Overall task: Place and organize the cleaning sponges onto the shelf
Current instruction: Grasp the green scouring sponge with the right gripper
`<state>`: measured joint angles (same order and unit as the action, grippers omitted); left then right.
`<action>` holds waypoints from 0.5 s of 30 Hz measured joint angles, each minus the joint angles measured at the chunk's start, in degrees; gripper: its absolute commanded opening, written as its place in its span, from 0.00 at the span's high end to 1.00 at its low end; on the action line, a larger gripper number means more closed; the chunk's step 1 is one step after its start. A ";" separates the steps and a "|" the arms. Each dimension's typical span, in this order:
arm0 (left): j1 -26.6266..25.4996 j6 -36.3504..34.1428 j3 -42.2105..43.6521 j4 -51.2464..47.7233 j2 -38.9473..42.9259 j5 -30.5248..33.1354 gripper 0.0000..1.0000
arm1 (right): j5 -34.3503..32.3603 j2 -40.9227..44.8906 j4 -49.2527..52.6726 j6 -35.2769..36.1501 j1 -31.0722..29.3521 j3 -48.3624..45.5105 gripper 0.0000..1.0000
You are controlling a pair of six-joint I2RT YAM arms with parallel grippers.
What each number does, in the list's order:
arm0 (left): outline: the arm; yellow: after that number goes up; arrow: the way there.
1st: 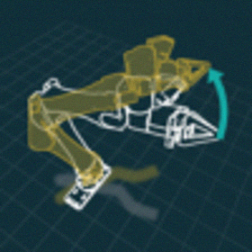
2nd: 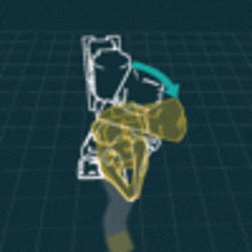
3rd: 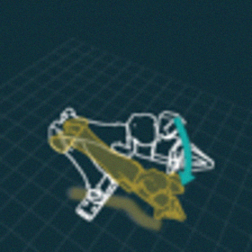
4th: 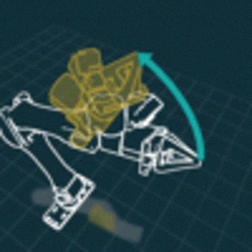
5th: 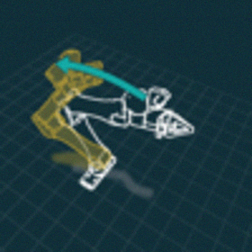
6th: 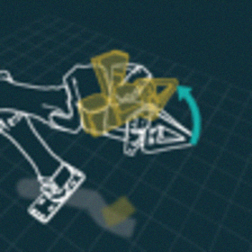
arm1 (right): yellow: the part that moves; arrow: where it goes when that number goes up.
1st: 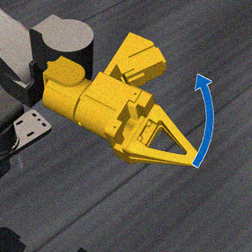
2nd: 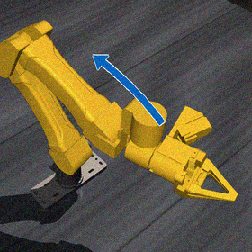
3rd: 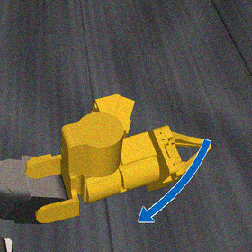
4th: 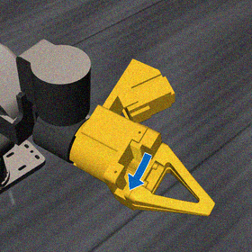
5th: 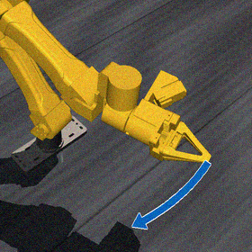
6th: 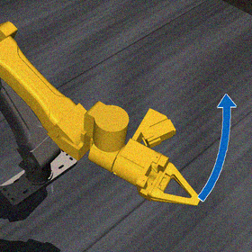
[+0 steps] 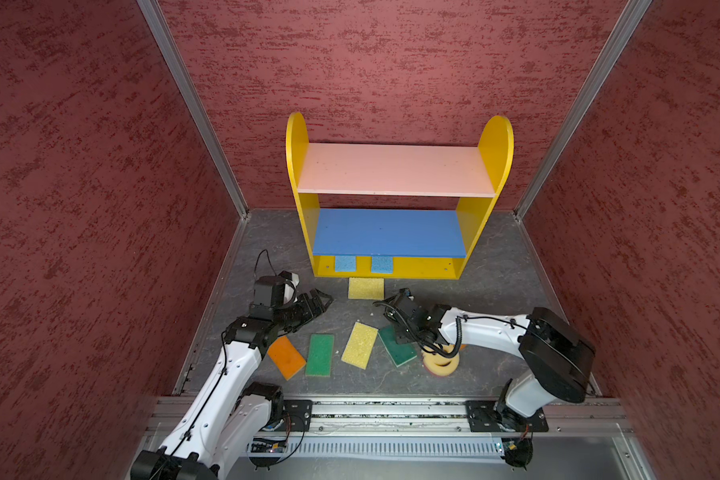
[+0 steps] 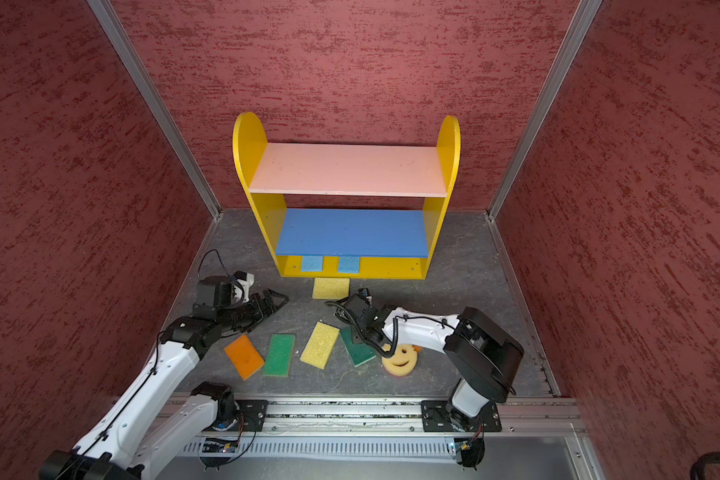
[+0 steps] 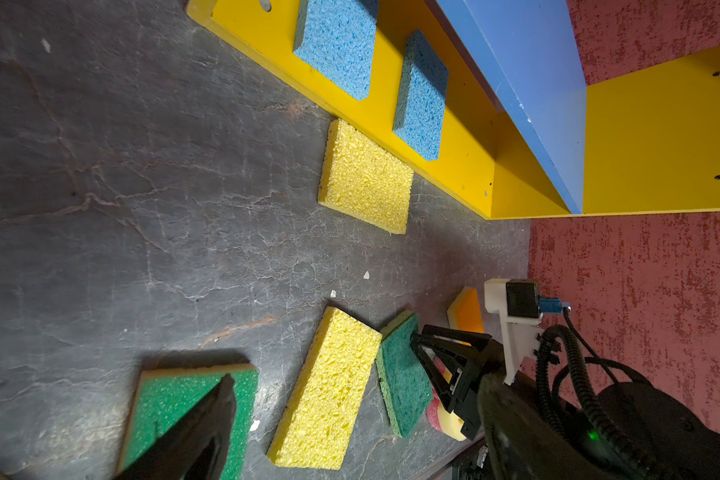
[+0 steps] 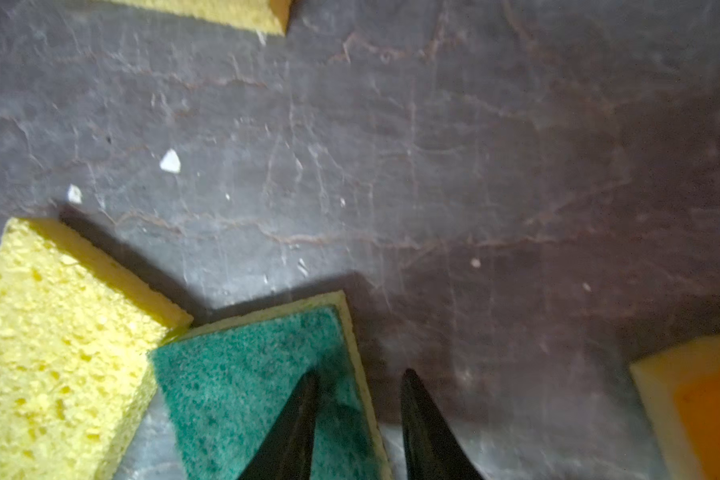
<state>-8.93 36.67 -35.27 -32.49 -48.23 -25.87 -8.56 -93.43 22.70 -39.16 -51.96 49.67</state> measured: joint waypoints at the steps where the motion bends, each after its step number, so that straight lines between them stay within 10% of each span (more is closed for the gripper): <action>1: 0.02 -0.02 0.00 0.02 -0.20 0.00 0.09 | 0.20 -0.42 -1.07 0.15 0.74 0.13 0.66; 15: 0.28 -0.04 -0.09 0.20 -1.81 0.02 0.08 | 1.46 -2.10 -6.21 4.31 14.05 1.29 0.57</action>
<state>-8.64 36.62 -35.35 -32.29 -50.04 -25.85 -7.09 -95.53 16.49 -34.85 -37.91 50.96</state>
